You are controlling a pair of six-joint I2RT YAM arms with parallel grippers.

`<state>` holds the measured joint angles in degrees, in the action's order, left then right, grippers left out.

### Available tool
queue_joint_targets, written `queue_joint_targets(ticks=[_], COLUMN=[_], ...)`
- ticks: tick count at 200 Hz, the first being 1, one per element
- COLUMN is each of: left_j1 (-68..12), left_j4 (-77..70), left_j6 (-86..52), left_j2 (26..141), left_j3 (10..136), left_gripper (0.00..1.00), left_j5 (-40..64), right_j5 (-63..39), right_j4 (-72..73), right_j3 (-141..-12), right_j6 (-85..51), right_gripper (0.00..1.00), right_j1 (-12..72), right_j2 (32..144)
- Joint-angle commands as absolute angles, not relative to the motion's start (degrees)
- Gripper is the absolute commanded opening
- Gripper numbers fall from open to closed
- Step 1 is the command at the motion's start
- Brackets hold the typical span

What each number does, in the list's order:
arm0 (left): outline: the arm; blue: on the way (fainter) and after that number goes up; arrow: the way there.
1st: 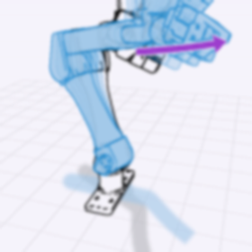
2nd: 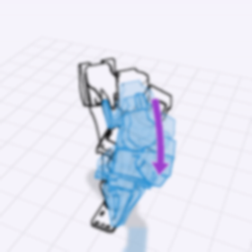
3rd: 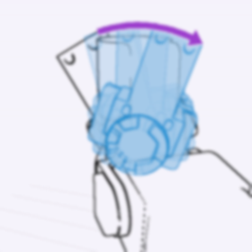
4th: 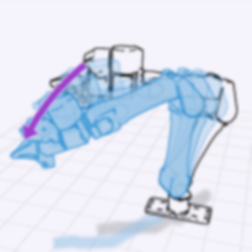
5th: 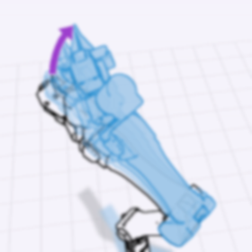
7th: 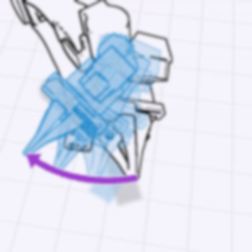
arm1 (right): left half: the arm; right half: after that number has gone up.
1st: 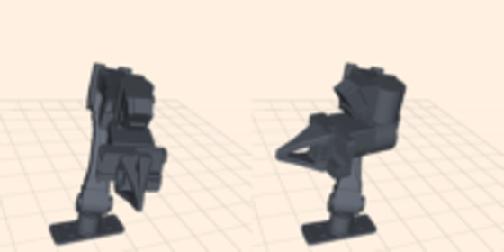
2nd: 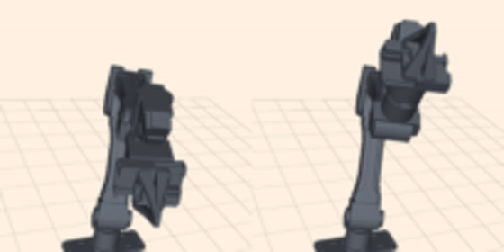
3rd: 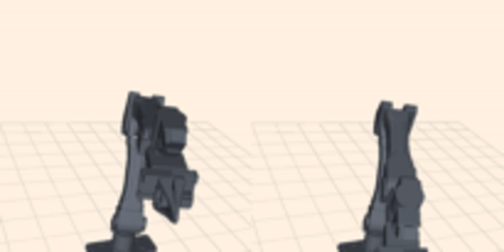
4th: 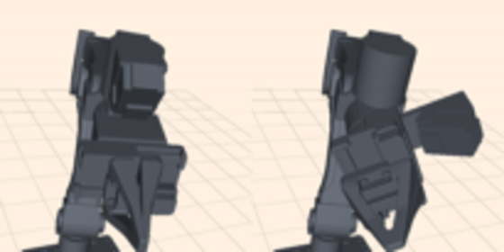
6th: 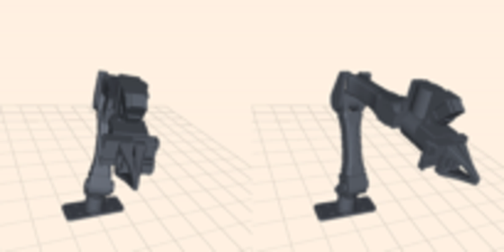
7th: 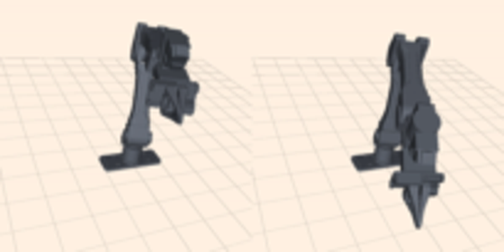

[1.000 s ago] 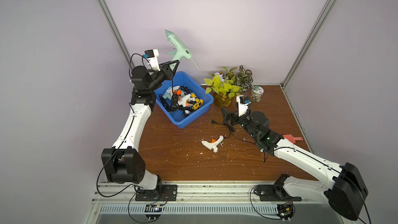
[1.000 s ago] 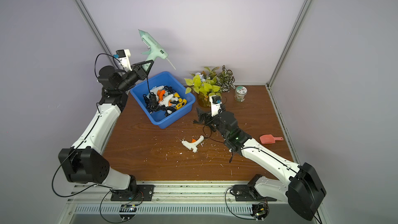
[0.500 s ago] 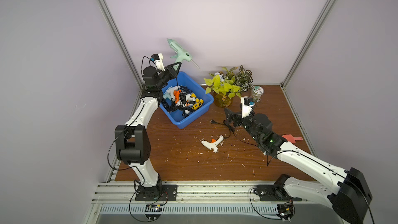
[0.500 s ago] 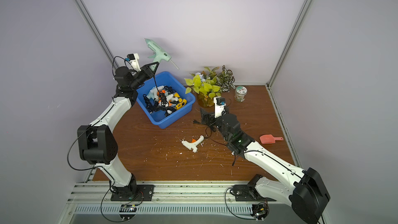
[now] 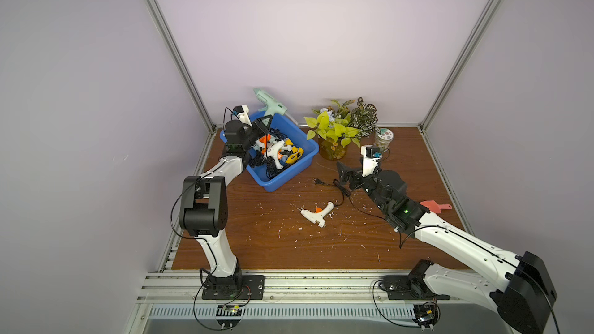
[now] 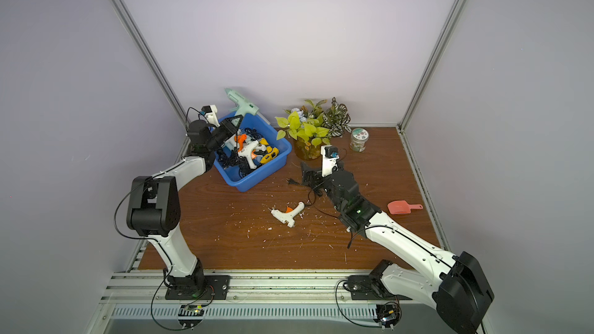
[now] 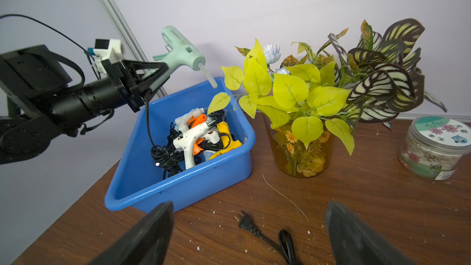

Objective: Put the hot melt glue gun into the storage box
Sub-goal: Place the hot melt adhesive gun in the storage box.

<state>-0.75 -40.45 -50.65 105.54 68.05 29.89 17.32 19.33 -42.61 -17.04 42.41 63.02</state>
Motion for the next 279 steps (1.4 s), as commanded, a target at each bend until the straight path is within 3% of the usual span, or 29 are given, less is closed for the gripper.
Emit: queue_joint_targets(ticks=[1,48,115,173,194,222,261,279], left_j1=[-0.88,-0.97,-1.23,-1.21,-0.69,0.41,0.53,0.56], left_j4=[-47.69,-45.84,-38.57,-34.20,-34.36,-33.09,-23.49,-19.85], left_j6=[-52.15,-53.61,-52.22,-49.09,-48.78,-47.71,-41.03,-38.56], left_j2=[104.71,108.96,113.51,113.10,110.55,104.68,93.10,88.08], left_j3=[65.55,65.48,67.19,67.35,65.51,63.02,59.80,58.37], left_gripper=[0.00,0.01,0.19,0.52,0.58,0.70,0.99,1.00], left_j5=[27.51,29.32,29.53,27.34,25.15,21.14,12.44,9.02], right_j5=[17.68,16.58,17.93,22.23,22.09,20.65,17.34,16.30], right_j4=[20.13,20.48,16.76,11.52,9.96,8.84,9.02,10.95], right_j3=[-42.56,-42.54,-43.55,-40.10,-37.81,-34.64,-32.30,-32.06], right_j6=[-17.91,-18.71,-20.55,-28.16,-31.58,-35.95,-41.27,-43.17], right_gripper=[1.00,0.99,0.99,0.98,0.94,0.90,0.87,0.86], right_j1=[42.67,42.69,42.71,42.81,43.15,44.43,47.00,48.58], right_j2=[61.87,62.53,64.27,65.13,64.61,64.94,67.80,70.63])
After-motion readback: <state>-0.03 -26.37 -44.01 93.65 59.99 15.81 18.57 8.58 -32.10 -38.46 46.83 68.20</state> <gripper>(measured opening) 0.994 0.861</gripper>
